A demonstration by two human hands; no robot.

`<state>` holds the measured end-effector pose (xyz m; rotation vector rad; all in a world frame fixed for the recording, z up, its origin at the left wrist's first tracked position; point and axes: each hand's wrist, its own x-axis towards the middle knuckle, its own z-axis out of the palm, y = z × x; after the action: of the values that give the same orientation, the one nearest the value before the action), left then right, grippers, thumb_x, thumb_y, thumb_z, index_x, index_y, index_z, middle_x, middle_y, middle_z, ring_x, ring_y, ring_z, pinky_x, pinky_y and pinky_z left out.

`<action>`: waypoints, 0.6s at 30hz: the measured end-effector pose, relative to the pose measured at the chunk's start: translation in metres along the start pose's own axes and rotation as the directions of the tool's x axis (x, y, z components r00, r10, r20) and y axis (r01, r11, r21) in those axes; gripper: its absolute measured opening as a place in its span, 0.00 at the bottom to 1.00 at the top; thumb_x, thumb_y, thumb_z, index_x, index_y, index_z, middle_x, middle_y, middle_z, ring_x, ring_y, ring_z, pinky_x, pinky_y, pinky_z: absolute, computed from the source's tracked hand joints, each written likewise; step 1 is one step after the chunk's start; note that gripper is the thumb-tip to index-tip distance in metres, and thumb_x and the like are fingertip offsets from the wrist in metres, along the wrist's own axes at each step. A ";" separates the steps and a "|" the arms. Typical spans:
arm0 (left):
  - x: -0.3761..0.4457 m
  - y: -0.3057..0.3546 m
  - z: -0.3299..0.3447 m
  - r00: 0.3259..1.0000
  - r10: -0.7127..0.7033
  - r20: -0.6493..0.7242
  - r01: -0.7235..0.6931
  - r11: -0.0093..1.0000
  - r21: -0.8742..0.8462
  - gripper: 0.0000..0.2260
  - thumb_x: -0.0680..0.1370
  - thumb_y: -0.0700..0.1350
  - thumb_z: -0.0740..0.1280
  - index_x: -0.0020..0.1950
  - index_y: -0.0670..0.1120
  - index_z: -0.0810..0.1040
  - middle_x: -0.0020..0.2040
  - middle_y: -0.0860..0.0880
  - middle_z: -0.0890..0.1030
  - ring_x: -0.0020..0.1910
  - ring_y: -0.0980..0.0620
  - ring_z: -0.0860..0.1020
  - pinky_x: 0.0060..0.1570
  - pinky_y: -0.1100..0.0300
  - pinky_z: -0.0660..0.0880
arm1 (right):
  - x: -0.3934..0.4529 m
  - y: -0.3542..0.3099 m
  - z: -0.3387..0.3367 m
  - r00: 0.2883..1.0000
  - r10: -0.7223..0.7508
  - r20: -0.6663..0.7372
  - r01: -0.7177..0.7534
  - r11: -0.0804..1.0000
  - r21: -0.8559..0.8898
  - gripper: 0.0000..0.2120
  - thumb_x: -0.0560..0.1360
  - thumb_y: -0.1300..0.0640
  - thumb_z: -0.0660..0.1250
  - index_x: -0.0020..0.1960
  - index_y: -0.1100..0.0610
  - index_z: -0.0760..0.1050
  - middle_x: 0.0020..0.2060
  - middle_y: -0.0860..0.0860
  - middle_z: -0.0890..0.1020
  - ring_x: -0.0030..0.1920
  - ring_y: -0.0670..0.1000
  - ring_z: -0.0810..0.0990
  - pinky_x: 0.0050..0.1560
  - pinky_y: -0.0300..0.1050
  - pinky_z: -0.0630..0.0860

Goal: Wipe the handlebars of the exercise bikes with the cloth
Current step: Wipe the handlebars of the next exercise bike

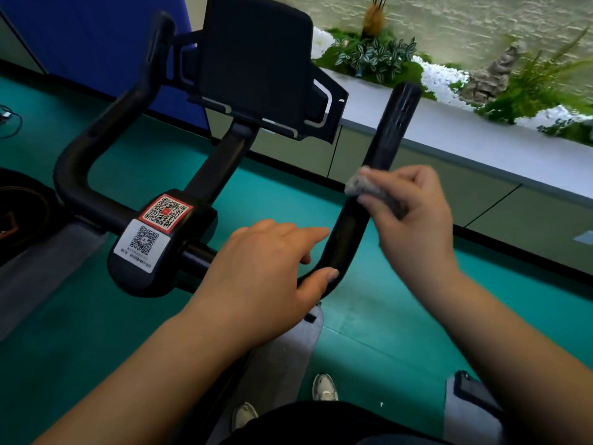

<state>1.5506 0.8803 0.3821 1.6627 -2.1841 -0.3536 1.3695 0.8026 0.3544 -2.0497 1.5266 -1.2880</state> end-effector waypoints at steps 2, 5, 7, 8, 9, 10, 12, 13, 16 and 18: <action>0.003 0.006 0.002 1.000 0.000 0.005 0.000 1.000 0.006 0.23 0.73 0.62 0.59 0.66 0.58 0.72 0.43 0.59 0.78 0.44 0.54 0.74 0.46 0.52 0.74 | -0.027 -0.004 -0.002 0.996 -0.075 0.042 0.074 0.997 0.035 0.15 0.72 0.63 0.71 0.58 0.56 0.80 0.45 0.53 0.71 0.46 0.36 0.70 0.48 0.26 0.66; 0.006 0.009 0.005 1.000 -0.014 0.011 0.014 1.000 0.017 0.23 0.73 0.61 0.60 0.67 0.58 0.72 0.42 0.59 0.77 0.44 0.54 0.74 0.45 0.52 0.74 | -0.026 0.001 -0.005 0.988 -0.128 0.090 0.123 0.991 0.054 0.14 0.72 0.63 0.70 0.57 0.57 0.81 0.45 0.53 0.72 0.48 0.35 0.70 0.49 0.26 0.66; 0.009 0.009 0.006 0.999 -0.035 0.022 0.035 0.999 0.002 0.23 0.75 0.61 0.62 0.69 0.59 0.70 0.44 0.60 0.77 0.46 0.56 0.73 0.48 0.55 0.73 | 0.006 0.010 -0.004 0.995 -0.088 0.044 0.086 0.995 0.044 0.13 0.72 0.63 0.71 0.56 0.55 0.81 0.44 0.51 0.71 0.46 0.33 0.70 0.48 0.24 0.65; 0.011 0.010 0.006 0.999 -0.046 0.028 0.046 0.999 -0.002 0.23 0.75 0.61 0.62 0.69 0.60 0.68 0.45 0.60 0.76 0.46 0.57 0.72 0.49 0.57 0.71 | 0.023 0.014 -0.003 0.998 -0.059 0.024 0.057 0.997 0.042 0.13 0.72 0.62 0.72 0.56 0.54 0.81 0.44 0.51 0.72 0.46 0.33 0.70 0.47 0.23 0.65; 0.013 0.011 0.006 0.998 -0.060 0.034 0.060 0.998 -0.005 0.23 0.75 0.61 0.63 0.70 0.61 0.67 0.45 0.60 0.76 0.46 0.57 0.71 0.49 0.58 0.71 | 0.035 0.016 -0.004 0.999 -0.039 0.020 0.038 0.998 0.041 0.13 0.72 0.61 0.72 0.56 0.53 0.81 0.45 0.52 0.73 0.45 0.35 0.70 0.46 0.24 0.65; 0.015 0.012 0.006 0.997 -0.072 0.036 0.073 0.997 -0.010 0.23 0.75 0.61 0.63 0.70 0.61 0.67 0.45 0.60 0.76 0.46 0.57 0.70 0.49 0.58 0.70 | 0.040 0.017 -0.003 0.999 -0.038 0.017 0.038 0.999 0.036 0.14 0.72 0.61 0.72 0.57 0.53 0.81 0.46 0.53 0.73 0.44 0.37 0.70 0.46 0.24 0.65; 0.020 0.015 0.006 0.995 -0.094 0.029 0.095 0.995 -0.023 0.23 0.75 0.60 0.64 0.70 0.61 0.67 0.42 0.59 0.76 0.45 0.56 0.71 0.48 0.57 0.72 | 0.027 0.021 -0.003 0.997 -0.079 0.009 0.079 0.996 0.051 0.15 0.72 0.62 0.72 0.58 0.53 0.80 0.45 0.53 0.71 0.43 0.40 0.69 0.46 0.25 0.66; 0.022 0.016 0.007 0.994 -0.107 0.028 0.108 0.994 -0.030 0.23 0.75 0.60 0.64 0.69 0.61 0.68 0.41 0.59 0.76 0.44 0.56 0.71 0.47 0.56 0.72 | 0.014 0.022 -0.004 0.996 -0.093 0.006 0.093 0.993 0.067 0.16 0.72 0.63 0.72 0.59 0.53 0.80 0.45 0.52 0.70 0.43 0.42 0.69 0.46 0.26 0.66; 0.027 0.018 0.009 0.990 -0.138 0.019 0.139 0.990 -0.040 0.22 0.75 0.59 0.64 0.69 0.61 0.69 0.40 0.57 0.76 0.45 0.55 0.72 0.47 0.54 0.73 | -0.012 0.023 -0.007 0.990 -0.138 0.015 0.136 0.986 0.102 0.16 0.72 0.63 0.71 0.58 0.54 0.80 0.45 0.53 0.70 0.44 0.46 0.71 0.45 0.30 0.68; 0.030 0.018 0.009 0.987 -0.159 0.025 0.159 0.987 -0.032 0.22 0.75 0.60 0.64 0.69 0.62 0.68 0.41 0.58 0.76 0.47 0.56 0.72 0.49 0.55 0.73 | 0.005 0.030 -0.008 0.982 -0.190 0.009 0.189 0.980 0.059 0.14 0.72 0.63 0.72 0.57 0.56 0.81 0.45 0.53 0.71 0.44 0.46 0.70 0.47 0.28 0.67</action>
<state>1.5239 0.8561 0.3853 1.8274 -2.0542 -0.4524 1.3450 0.7881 0.3411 -2.2061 1.2975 -1.3630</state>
